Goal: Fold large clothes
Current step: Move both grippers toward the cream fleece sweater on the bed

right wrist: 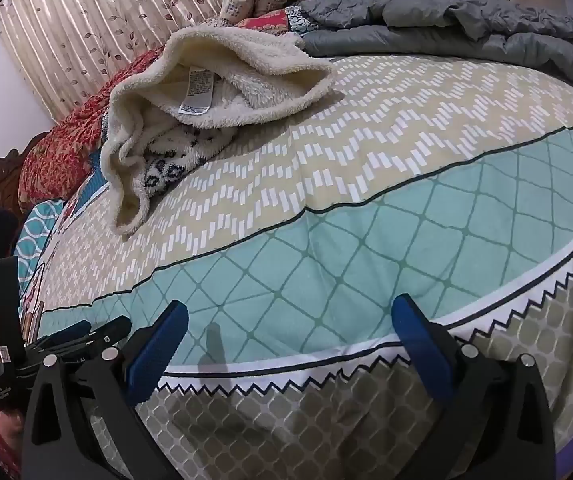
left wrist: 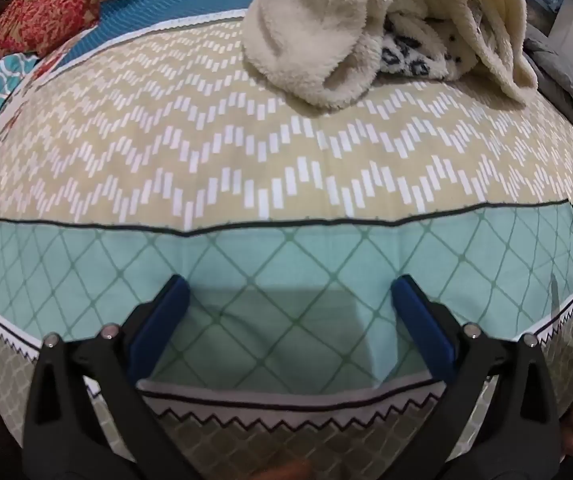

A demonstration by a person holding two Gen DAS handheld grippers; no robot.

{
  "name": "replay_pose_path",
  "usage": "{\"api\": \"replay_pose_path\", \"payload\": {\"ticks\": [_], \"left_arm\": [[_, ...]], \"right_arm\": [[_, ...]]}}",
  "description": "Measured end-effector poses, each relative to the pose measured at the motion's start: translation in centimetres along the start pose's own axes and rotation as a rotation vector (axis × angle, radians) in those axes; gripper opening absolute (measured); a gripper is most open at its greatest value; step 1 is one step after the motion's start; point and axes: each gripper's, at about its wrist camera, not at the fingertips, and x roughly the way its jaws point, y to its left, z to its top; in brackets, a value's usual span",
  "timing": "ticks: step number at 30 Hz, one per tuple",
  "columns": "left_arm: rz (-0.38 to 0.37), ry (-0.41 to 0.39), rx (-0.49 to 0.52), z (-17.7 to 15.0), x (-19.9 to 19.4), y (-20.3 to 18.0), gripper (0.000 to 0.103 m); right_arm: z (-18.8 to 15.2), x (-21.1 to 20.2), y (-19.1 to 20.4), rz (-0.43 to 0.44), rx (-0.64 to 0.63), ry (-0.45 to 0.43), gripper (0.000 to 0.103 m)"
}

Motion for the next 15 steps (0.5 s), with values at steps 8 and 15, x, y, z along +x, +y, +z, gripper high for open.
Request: {"api": "replay_pose_path", "payload": {"ticks": [8,15], "left_arm": [[0.005,-0.013,-0.001,-0.04,-0.44,0.12,0.099],[0.001,-0.045,0.022,-0.60,-0.73,-0.66,0.099]], "right_arm": [[0.00,-0.05,0.05,-0.005,-0.005,-0.002,0.054],[0.20,-0.09,0.03,-0.010,-0.006,0.013,0.054]]}}
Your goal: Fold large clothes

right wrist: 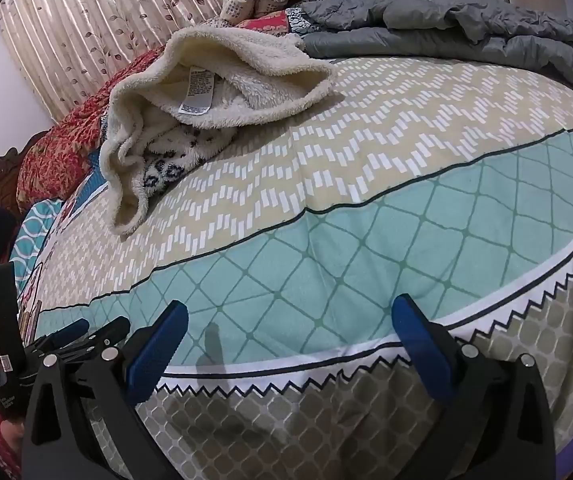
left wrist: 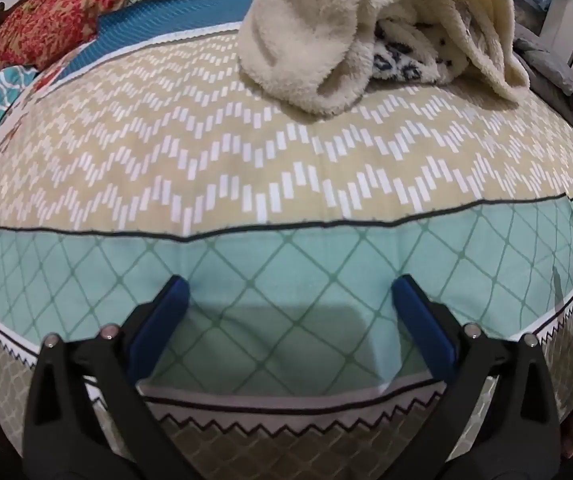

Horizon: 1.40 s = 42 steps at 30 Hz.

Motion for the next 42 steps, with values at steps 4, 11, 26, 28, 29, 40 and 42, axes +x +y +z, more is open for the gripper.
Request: {"api": "replay_pose_path", "payload": {"ticks": [4,11,26,28,29,40,42], "left_arm": [[-0.034,-0.017,0.028,-0.1,-0.7,0.5,0.099],[-0.098,-0.040,0.003,0.2,-3.6,4.9,0.097],[-0.201,-0.137,-0.170,0.6,-10.9,12.2,0.083],[-0.265,-0.159,-0.248,2.2,-11.7,13.9,0.091],[-0.301,-0.171,-0.277,3.1,-12.0,14.6,0.091],[-0.471,-0.054,-0.143,7.1,-8.7,5.9,0.091],[-0.424,0.017,-0.064,6.7,-6.3,2.8,0.040]], "right_arm": [[1.2,0.1,0.3,0.053,-0.002,0.027,0.054],[9.1,-1.3,5.3,0.235,-0.078,-0.040,0.057],[21.0,4.1,12.5,0.539,-0.044,0.086,0.126],[16.8,1.3,15.0,0.636,-0.213,0.154,0.126],[15.1,0.4,15.6,0.657,-0.267,0.179,0.126],[-0.3,-8.0,14.1,0.922,-0.546,0.512,0.125],[0.9,-8.0,11.3,0.891,-0.446,0.508,0.123]]}}
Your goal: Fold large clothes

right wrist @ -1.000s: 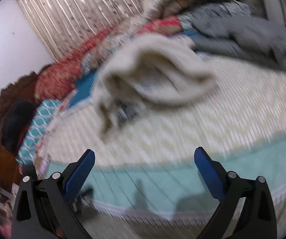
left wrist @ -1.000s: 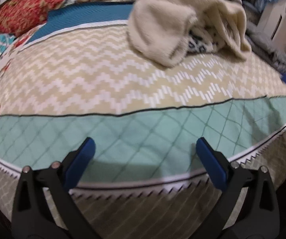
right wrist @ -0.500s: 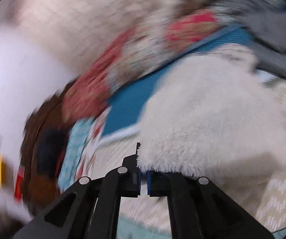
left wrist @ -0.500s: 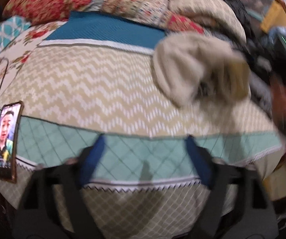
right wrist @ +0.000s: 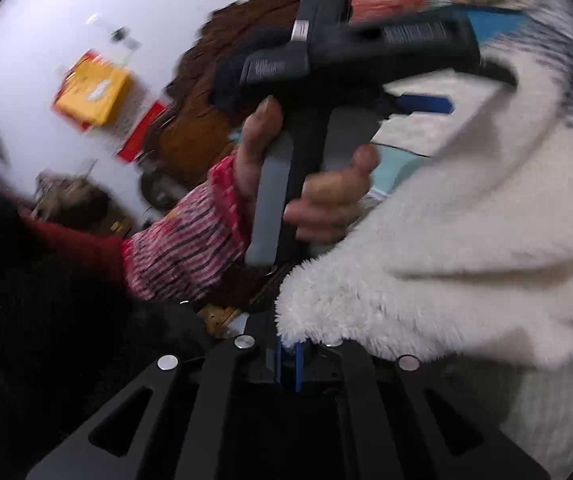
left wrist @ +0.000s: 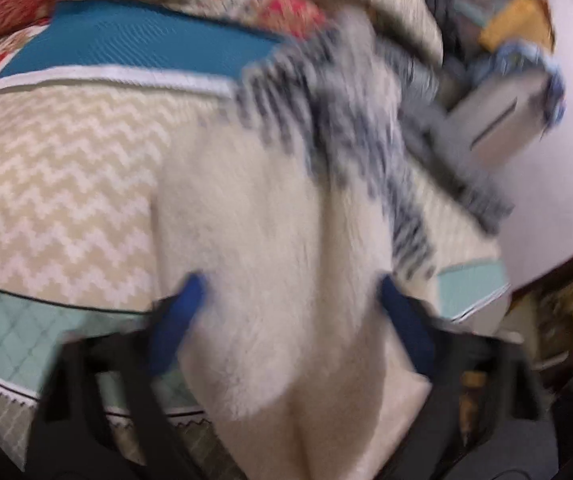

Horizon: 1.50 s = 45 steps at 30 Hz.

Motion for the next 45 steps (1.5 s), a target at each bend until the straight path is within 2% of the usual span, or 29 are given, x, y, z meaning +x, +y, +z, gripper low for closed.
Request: {"api": "replay_pose_path", "payload": {"ticks": [1,2,3,4,5,7,10,14,16,18,19,20,22,23,24,25,26,28,30,32,35,36,37,38,39,40,42,44,45], "left_arm": [[0.020,0.030,0.023,-0.1,1.1,-0.4,0.025],[0.056,0.052,0.041,-0.2,2.0,-0.7,0.013],[0.064,0.046,0.035,-0.4,2.0,-0.6,0.011],[0.051,0.020,0.017,-0.4,1.3,-0.2,0.011],[0.039,-0.002,0.006,-0.4,0.2,0.3,0.010],[0.014,-0.051,0.003,-0.9,-2.6,1.3,0.008],[0.031,-0.099,0.045,-3.3,-6.7,2.6,0.008],[-0.021,-0.032,0.110,-9.5,-9.0,4.1,0.010],[0.019,0.036,0.141,-12.2,-9.1,4.4,0.012],[0.060,0.050,0.134,-13.1,-9.9,5.8,0.014],[0.077,0.034,0.120,-12.8,-10.4,6.2,0.014],[0.101,0.001,0.090,-11.9,-11.0,7.0,0.018],[0.131,-0.064,0.027,-9.9,-11.7,8.5,0.041],[0.155,-0.105,-0.004,-8.3,-12.0,9.2,0.057],[0.173,-0.143,-0.020,-6.8,-12.1,9.8,0.066],[0.181,-0.178,-0.024,-4.9,-11.7,10.2,0.072],[0.189,-0.199,-0.035,-2.5,-10.7,10.9,0.083],[0.190,-0.193,-0.089,1.1,-8.5,13.0,0.085],[0.176,-0.150,-0.177,4.5,-5.1,15.9,0.085],[0.172,-0.120,-0.240,6.5,-2.7,17.8,0.085],[0.115,-0.056,-0.320,9.1,1.6,19.9,0.085],[0.100,-0.045,-0.347,9.5,2.6,20.2,0.082],[0.069,-0.033,-0.366,10.0,3.7,20.3,0.075],[0.038,-0.009,-0.366,10.4,4.6,19.9,0.054],[0.021,0.021,-0.350,10.7,5.4,19.2,0.028],[0.025,0.036,-0.329,10.9,5.9,18.6,0.014],[0.054,0.009,-0.260,11.4,5.0,16.6,0.009],[0.062,-0.054,-0.199,11.9,2.1,15.0,0.008],[0.049,-0.114,-0.172,12.2,-0.6,14.0,0.007]], "right_arm": [[-1.0,-0.8,-0.7,0.008,0.036,-0.015,0.119],[-1.4,-1.6,-1.2,0.011,0.068,-0.031,0.108],[-1.7,-2.6,-1.7,0.005,0.094,-0.047,0.101],[-2.3,-3.9,-2.2,-0.013,0.120,-0.069,0.089],[-2.8,-4.6,-2.8,-0.028,0.140,-0.085,0.085],[-3.0,-6.8,-4.5,-0.046,0.170,-0.095,0.085],[-3.3,-10.7,-5.9,-0.105,0.175,-0.160,0.085],[-2.5,-14.1,-8.1,-0.186,0.232,-0.332,0.085],[-0.9,-15.2,-9.8,-0.239,0.282,-0.402,0.085],[0.4,-16.2,-12.4,-0.302,0.322,-0.438,0.085],[1.4,-15.9,-13.4,-0.335,0.340,-0.455,0.085],[1.9,-15.5,-14.7,-0.358,0.354,-0.463,0.085],[3.9,-14.5,-17.1,-0.389,0.386,-0.464,0.085],[3.9,-13.6,-17.7,-0.397,0.396,-0.467,0.085],[4.6,-13.0,-18.9,-0.406,0.417,-0.473,0.085],[5.3,-11.3,-18.2,-0.408,0.431,-0.476,0.085],[5.7,-10.5,-18.7,-0.402,0.448,-0.478,0.085],[6.4,-9.2,-18.7,-0.399,0.486,-0.477,0.085],[6.8,-8.0,-19.5,-0.392,0.522,-0.471,0.085],[7.6,-7.5,-20.4,-0.402,0.533,-0.453,0.085],[8.9,-7.4,-21.6,-0.427,0.534,-0.447,0.085],[9.6,-7.2,-22.2,-0.416,0.546,-0.451,0.085],[10.2,-6.9,-22.8,-0.404,0.555,-0.453,0.085],[10.9,-6.5,-23.2,-0.392,0.561,-0.449,0.084],[11.6,-6.1,-23.5,-0.389,0.563,-0.442,0.085],[12.5,-5.3,-23.9,-0.392,0.564,-0.428,0.085],[14.1,-3.7,-24.2,-0.352,0.552,-0.393,0.085],[15.1,-3.2,-23.3,-0.377,0.511,-0.372,0.120],[15.6,-3.7,-22.2,-0.416,0.476,-0.380,0.121]]}}
